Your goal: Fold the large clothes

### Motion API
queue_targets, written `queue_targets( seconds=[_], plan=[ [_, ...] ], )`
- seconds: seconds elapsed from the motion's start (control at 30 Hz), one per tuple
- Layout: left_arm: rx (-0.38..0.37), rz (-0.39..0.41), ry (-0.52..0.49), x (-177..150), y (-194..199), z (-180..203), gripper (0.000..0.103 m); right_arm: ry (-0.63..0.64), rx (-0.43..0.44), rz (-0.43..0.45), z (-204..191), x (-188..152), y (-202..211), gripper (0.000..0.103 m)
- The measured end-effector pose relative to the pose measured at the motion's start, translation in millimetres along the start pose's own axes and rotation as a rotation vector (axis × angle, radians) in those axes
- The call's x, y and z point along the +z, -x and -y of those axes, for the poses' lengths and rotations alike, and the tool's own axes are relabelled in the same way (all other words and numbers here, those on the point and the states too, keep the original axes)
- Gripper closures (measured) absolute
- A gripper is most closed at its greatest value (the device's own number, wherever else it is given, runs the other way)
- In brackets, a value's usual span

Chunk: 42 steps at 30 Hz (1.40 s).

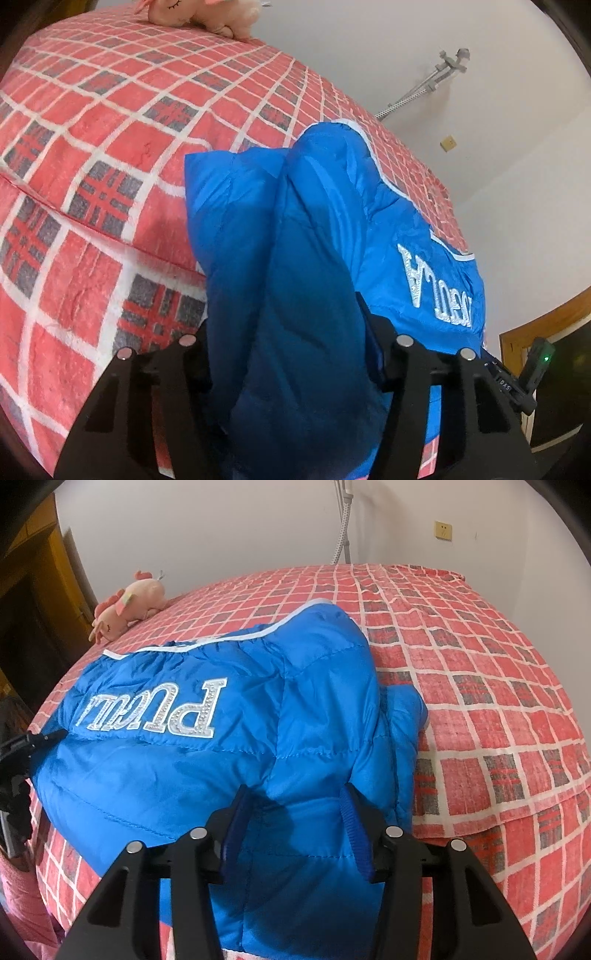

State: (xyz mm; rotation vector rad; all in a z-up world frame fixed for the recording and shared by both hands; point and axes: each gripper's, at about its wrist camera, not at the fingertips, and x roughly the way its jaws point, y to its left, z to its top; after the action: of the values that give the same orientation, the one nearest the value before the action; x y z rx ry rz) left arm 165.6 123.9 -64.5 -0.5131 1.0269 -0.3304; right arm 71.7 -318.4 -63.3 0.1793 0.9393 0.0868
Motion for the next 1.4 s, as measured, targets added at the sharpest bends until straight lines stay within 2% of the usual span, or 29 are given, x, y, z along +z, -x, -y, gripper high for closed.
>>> queue_targets(
  seconds=[0.17,0.23,0.3,0.47,0.7,0.87,1.07,1.23,1.4],
  plan=[
    [0.056,0.013,-0.019,4,14,18,0.056,-0.016,0.025,-0.015,4,8,11,0.053],
    [0.050,0.017,-0.021,6,20,24,0.064,-0.008,0.030,0.001,6,10,20,0.053],
    [0.034,0.031,-0.043,7,32,37,0.067,0.000,0.027,0.019,7,11,29,0.053],
    [0.029,0.086,-0.175,11,56,102,0.067,0.005,0.019,0.072,19,14,58,0.052],
    [-0.011,0.091,-0.342,1,57,193,0.069,0.010,0.017,0.103,29,8,76,0.052],
    [-0.031,0.049,-0.463,-18,32,254,0.070,-0.006,0.026,0.100,38,3,78,0.052],
    [-0.036,-0.038,-0.533,-38,-15,295,0.070,-0.009,0.020,0.098,44,-4,82,0.052],
    [-0.047,-0.128,-0.563,-54,-58,304,0.070,-0.014,0.017,0.089,47,-7,82,0.052],
    [-0.061,-0.212,-0.579,-75,-97,297,0.070,-0.021,0.018,0.064,51,-9,74,0.052]
  ],
)
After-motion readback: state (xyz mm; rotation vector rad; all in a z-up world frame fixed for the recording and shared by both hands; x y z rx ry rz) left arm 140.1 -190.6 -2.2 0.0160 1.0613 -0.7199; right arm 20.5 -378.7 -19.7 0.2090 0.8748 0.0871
